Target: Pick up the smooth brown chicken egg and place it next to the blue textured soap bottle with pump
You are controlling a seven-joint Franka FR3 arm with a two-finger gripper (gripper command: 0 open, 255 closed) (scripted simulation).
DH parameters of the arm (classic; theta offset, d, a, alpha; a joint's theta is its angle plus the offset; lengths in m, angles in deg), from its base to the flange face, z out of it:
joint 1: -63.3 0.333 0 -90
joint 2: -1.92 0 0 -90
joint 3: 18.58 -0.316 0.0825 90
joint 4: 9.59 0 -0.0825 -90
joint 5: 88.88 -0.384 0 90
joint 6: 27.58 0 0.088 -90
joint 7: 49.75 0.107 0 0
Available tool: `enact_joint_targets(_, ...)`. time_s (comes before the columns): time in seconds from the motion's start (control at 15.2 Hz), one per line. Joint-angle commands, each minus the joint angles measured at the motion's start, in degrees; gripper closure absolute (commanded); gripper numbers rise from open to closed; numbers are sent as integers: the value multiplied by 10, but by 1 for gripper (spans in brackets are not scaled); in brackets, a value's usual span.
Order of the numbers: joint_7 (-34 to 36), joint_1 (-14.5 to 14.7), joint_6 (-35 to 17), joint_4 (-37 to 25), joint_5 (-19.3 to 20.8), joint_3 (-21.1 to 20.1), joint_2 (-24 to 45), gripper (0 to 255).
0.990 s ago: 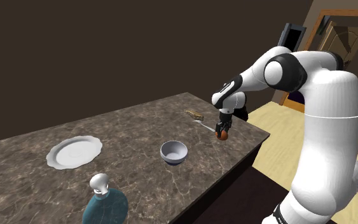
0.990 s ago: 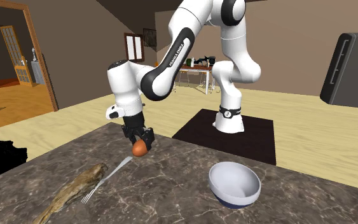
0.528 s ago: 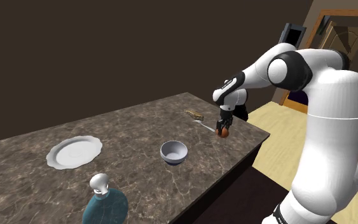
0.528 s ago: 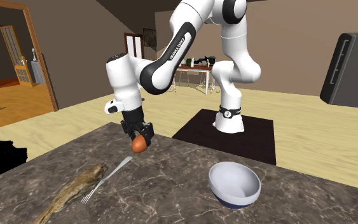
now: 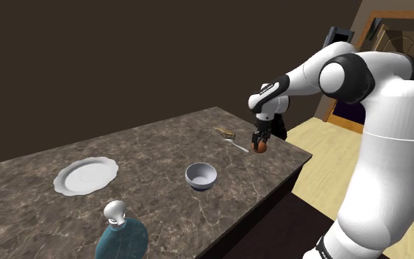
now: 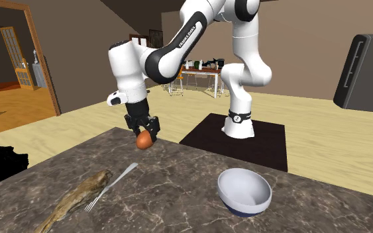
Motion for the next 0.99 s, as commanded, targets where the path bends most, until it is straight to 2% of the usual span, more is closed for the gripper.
enact_joint_targets(0.0, 3, 1, 12, -3, 4, 2, -9, 255)
enact_joint_targets(0.92, 19, 7, 107, -44, 29, 9, -67, 255)
